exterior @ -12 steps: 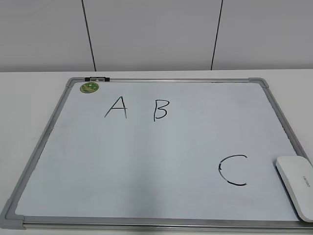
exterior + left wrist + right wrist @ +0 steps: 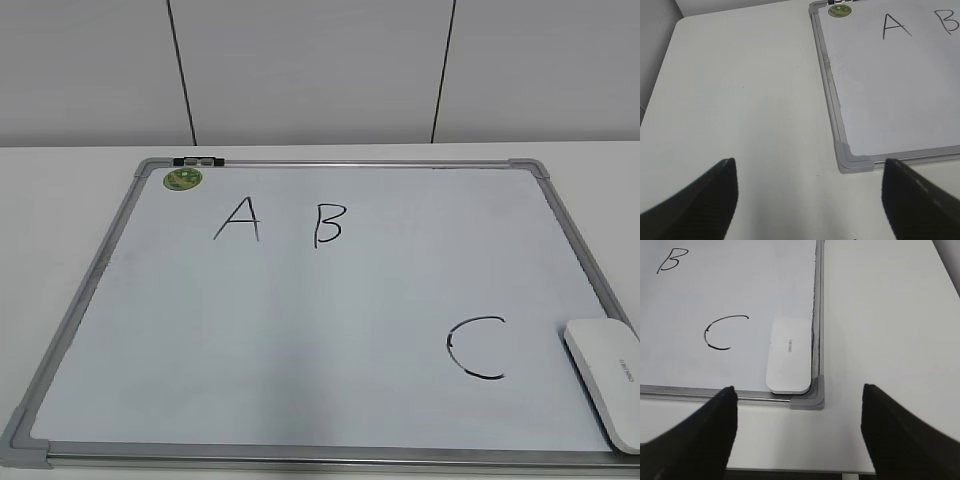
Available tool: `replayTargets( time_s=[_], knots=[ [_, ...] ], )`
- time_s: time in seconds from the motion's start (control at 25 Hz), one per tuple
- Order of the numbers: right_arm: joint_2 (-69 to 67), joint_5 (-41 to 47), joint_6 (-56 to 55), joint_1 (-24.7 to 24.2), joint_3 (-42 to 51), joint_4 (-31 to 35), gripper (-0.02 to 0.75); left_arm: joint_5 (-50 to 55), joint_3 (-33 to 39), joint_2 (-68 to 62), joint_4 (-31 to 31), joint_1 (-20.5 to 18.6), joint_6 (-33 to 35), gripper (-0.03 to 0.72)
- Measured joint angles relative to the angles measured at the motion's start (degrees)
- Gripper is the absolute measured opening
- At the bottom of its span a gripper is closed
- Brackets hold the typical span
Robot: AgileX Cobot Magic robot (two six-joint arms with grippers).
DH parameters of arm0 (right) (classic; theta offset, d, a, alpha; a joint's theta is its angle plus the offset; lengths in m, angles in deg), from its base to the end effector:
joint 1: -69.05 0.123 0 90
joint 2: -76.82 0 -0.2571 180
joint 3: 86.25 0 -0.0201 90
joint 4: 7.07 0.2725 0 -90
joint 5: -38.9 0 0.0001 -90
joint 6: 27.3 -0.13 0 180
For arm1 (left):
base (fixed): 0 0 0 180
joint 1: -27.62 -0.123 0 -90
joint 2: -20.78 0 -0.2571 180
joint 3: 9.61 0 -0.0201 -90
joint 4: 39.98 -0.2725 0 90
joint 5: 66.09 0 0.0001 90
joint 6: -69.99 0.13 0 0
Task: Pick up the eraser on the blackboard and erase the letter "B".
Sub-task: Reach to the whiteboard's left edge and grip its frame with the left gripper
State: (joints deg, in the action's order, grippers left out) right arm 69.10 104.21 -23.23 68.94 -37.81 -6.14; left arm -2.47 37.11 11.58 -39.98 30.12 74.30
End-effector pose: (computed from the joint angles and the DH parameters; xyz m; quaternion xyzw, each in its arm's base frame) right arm 0.0712 0.0018 0.2580 -0.0308 0.8718 -0.0097 0.4888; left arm 0.0736 -0.0032 0.2693 0.0513 0.8625 0.0080 0.5034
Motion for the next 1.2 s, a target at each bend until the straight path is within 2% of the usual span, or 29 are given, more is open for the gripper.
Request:
replayTargets(
  time_s=[0.4,0.56,0.88,0.96,1.2],
  knots=[
    [0.0,0.0,0.0,0.0,0.0,0.0,0.572,-0.5,-0.1,0.0,0.0,0.0,0.0,0.664],
    [0.0,0.0,0.0,0.0,0.0,0.0,0.572,-1.2,-2.4,-2.5,0.0,0.0,0.0,0.663],
    [0.0,0.0,0.0,0.0,0.0,0.0,0.572,-9.7,-6.9,-22.0,0.4,0.0,0.0,0.567],
    [0.0,0.0,0.0,0.0,0.0,0.0,0.572,-10.9,-7.4,-25.2,0.4,0.0,0.0,0.564],
    [0.0,0.0,0.0,0.0,0.0,0.0,0.572,-14.5,-13.2,-49.3,1.7,0.0,0.0,0.56]
  ],
)
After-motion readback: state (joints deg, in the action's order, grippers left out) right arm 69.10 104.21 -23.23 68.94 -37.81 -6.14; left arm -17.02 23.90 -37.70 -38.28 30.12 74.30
